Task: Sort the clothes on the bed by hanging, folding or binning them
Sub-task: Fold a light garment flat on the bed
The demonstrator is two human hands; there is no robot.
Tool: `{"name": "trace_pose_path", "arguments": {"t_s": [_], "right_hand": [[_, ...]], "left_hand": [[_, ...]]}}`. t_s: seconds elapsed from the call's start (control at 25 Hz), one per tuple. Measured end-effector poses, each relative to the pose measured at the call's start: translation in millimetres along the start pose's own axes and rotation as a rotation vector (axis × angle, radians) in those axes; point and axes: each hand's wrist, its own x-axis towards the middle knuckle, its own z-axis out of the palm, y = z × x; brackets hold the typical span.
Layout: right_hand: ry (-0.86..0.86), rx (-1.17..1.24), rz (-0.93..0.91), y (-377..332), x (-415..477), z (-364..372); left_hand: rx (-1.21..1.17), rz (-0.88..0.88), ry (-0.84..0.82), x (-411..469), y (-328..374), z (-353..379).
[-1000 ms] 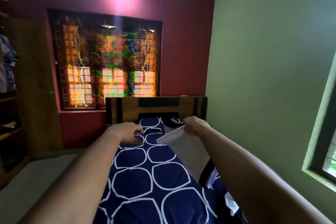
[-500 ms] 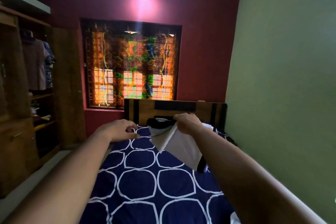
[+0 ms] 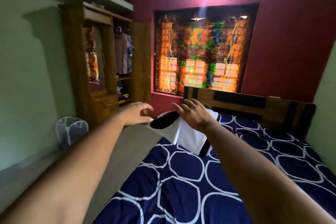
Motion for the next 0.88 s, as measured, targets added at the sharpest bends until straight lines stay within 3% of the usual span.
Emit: {"name": "trace_pose_path", "arguments": {"t_s": [0.24,0.52,0.76,0.88], "right_hand": [[0.042,0.126,-0.088,-71,76,-8],[0.113,0.206,-0.134,-190,183,-54],[-0.028,0.405,-0.183,-303,274,-105],[-0.176,0.685,-0.102,-368,330,-132]], "left_hand": [[0.138,-0.208,-0.057,-86,-75,-48],[0.263,-0.407,-0.007,-210,-166,-116],[0.263,-0.578,0.014,-307,-251,-167],[0.168,-0.69,0.001,-358,-306,-194]]}}
